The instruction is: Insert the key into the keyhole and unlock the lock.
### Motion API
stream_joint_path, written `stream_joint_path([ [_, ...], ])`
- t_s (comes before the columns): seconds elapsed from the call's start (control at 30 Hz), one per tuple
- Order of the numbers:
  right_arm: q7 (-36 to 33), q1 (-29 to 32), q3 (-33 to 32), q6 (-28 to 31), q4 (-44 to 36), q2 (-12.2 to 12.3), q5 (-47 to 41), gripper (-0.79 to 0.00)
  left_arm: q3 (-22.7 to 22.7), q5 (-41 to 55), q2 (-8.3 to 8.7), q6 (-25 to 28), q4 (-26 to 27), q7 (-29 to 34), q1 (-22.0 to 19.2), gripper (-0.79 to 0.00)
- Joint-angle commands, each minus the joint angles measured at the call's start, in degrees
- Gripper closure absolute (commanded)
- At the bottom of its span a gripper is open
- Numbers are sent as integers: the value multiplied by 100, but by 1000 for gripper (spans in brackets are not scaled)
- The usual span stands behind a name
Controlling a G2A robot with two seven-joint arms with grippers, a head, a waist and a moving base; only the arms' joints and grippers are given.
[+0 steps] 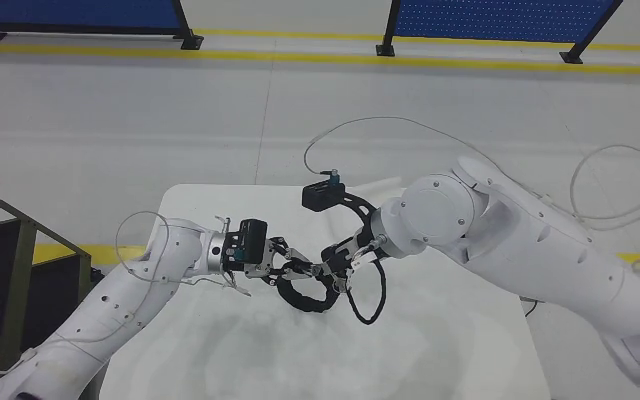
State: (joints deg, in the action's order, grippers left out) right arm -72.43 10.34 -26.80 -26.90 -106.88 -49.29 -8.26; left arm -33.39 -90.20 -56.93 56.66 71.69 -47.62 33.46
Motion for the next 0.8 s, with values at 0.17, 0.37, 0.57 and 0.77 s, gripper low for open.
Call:
stream_joint_path([
  [0.17, 207, 221, -66, 171, 268, -7, 6, 0, -20, 40, 28, 103, 11, 103, 32, 0],
  [0.37, 717, 446, -319, 204, 238, 12, -108, 0, 134, 53, 5, 134, 105, 134, -1, 0],
  [0.57, 1228, 771, -605, 182, 171, 54, -308, 0, 230, 118, -21, 134, 107, 134, -50, 0],
  [0.77, 1830, 1199, -884, 107, 134, 98, -511, 0, 290, 194, -43, 134, 117, 134, -79, 0],
])
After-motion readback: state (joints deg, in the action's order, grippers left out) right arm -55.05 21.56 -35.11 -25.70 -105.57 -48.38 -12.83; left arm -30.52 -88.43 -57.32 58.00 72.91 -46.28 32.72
